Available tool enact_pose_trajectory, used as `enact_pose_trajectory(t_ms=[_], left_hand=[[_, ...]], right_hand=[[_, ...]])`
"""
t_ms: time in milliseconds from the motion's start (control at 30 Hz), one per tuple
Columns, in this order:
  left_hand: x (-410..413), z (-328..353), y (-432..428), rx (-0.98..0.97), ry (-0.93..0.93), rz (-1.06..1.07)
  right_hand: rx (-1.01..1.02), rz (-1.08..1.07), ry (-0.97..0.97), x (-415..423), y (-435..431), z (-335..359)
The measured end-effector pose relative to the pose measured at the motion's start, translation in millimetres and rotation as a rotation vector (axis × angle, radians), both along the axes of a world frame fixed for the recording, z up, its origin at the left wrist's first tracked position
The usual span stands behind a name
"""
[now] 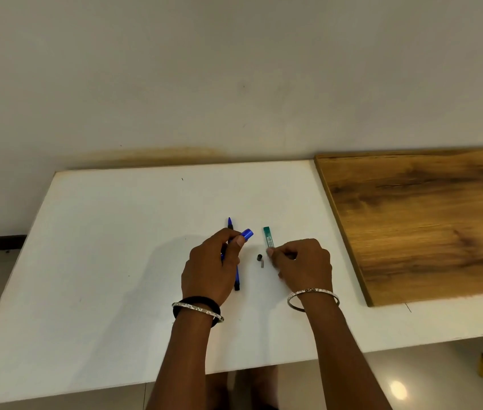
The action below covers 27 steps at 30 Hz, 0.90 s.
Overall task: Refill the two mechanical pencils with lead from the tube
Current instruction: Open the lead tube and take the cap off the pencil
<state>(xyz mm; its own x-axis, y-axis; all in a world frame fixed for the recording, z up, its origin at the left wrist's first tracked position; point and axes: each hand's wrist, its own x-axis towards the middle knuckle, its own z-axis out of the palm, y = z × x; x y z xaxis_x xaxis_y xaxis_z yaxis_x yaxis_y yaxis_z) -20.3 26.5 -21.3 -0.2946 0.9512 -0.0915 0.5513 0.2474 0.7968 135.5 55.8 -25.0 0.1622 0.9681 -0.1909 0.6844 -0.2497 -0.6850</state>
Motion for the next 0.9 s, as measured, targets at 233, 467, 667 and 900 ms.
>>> enact_pose_trajectory(t_ms=[233, 467, 667, 900], left_hand=[[3.4, 0.9, 2.8, 0.038, -0.112, 0.019], [8.2, 3.9, 2.9, 0.058, -0.174, 0.023], [5.5, 5.0, 1.6, 0.060, -0.173, 0.034], [4.1, 5.4, 2.5, 0.055, -0.164, 0.034]], right_hand=[[0.078, -0.109, -0.105, 2.0, 1.3, 1.3], [0.021, -0.050, -0.213, -3.7, 2.4, -3.2], [-0.008, -0.102, -0.241, -10.6, 1.4, 1.9], [-0.033, -0.164, -0.293, -16.8, 0.3, 5.3]])
